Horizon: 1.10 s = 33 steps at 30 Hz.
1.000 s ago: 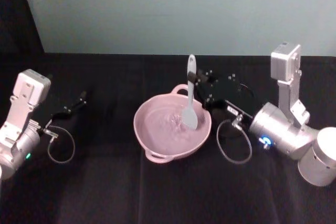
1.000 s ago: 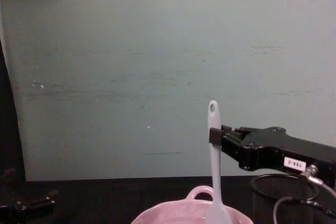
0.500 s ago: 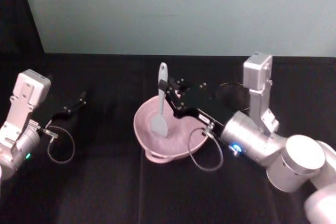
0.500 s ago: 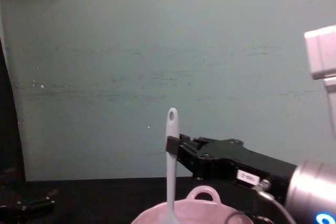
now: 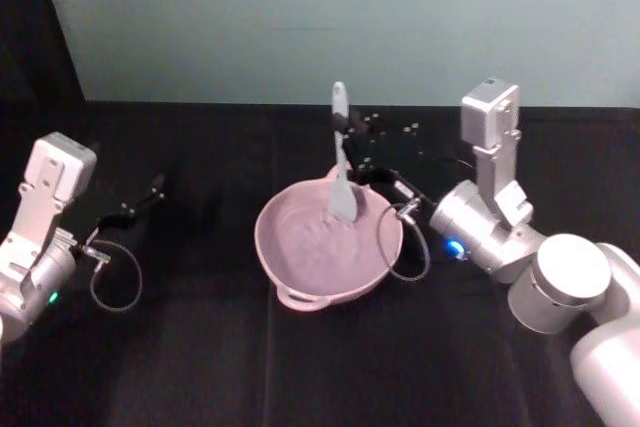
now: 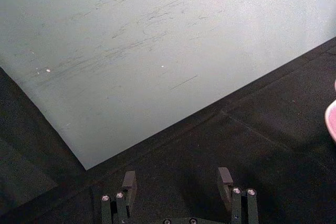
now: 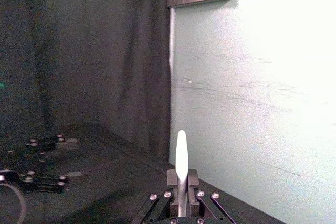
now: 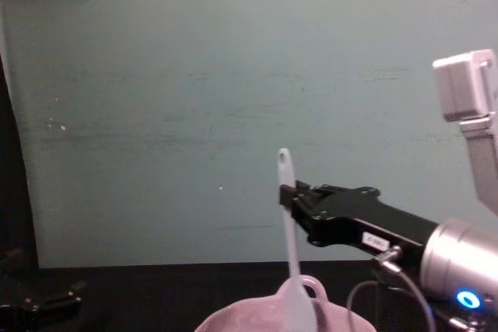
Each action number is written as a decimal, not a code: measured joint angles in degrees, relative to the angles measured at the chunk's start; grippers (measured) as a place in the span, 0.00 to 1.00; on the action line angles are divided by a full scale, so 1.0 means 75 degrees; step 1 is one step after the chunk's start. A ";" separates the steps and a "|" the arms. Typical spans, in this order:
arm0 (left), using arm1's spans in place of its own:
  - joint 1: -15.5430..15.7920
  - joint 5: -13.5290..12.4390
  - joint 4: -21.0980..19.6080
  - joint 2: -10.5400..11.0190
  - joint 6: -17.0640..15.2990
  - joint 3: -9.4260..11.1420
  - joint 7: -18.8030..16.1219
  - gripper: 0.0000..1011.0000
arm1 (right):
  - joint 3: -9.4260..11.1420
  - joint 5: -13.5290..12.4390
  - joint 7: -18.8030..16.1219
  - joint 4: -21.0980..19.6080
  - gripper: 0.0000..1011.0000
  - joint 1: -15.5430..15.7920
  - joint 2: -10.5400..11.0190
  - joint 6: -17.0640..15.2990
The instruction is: Use the one hand to pick up the spoon and stir the clear water in the bowl.
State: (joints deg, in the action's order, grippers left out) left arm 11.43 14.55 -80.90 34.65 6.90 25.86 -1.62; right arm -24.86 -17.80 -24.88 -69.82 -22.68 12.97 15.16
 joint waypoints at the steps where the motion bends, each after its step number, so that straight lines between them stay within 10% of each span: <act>1: 0.0001 0.0000 0.0000 0.0000 0.0000 0.0000 0.0000 1.00 | 0.0030 0.0013 0.0006 -0.0019 0.11 0.0011 0.0026 0.0000; 17: 0.0000 0.0000 0.0000 0.0000 0.0000 0.0000 0.0000 1.00 | 0.0309 -0.0658 -0.0667 -0.1782 0.11 0.1325 0.0869 -0.0789; 33: 0.0000 0.0000 0.0000 0.0000 0.0000 0.0000 0.0000 1.00 | -0.0339 -0.0556 -0.0815 -0.0871 0.11 0.0605 0.0165 -0.0391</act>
State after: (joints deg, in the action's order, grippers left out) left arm 11.43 14.55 -80.90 34.64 6.91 25.86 -1.62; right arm -27.41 -21.97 -31.00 -76.35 -18.15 14.20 12.22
